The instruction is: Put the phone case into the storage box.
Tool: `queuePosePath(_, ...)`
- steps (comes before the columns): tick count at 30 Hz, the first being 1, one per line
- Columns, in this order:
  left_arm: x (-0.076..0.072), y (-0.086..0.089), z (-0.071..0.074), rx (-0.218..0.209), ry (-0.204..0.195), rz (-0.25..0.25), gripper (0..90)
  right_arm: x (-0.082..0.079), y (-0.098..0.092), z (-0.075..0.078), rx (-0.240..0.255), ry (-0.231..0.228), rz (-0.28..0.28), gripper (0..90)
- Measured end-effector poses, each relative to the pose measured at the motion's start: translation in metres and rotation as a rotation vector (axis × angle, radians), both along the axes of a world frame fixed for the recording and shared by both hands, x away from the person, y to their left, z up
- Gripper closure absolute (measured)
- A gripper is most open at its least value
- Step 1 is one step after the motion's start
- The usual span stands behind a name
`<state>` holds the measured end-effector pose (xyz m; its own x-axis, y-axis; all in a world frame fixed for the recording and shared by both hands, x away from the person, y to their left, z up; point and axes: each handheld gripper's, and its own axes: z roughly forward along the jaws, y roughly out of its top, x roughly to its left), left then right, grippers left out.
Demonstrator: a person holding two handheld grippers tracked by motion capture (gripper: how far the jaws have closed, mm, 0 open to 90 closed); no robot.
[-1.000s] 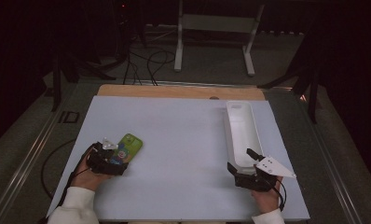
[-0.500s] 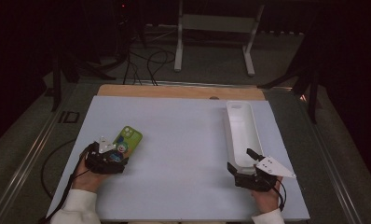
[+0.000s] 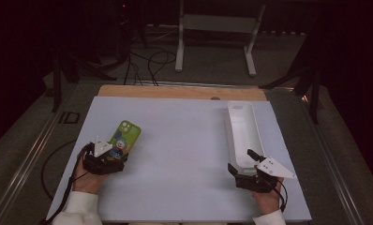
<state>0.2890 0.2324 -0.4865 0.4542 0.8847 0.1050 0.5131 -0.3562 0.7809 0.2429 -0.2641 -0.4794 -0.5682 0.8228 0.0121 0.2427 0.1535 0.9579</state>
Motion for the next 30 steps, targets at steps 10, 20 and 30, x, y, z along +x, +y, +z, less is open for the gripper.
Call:
queuePosePath(10, -0.006, 0.002, 0.008, -0.010, -0.072, 0.021, 16.1, 0.000, -0.001, 0.000, 0.003, -0.001, 0.002, 8.5)
queuePosePath(20, -0.010, -0.002, 0.016, -0.008, -0.114, 0.028, 16.2, 0.000, 0.000, 0.000, 0.002, 0.000, 0.001, 8.5)
queuePosePath(30, -0.012, -0.006, 0.020, -0.005, -0.140, 0.032, 16.1, 0.000, 0.000, 0.000, 0.003, 0.000, 0.003, 8.5)
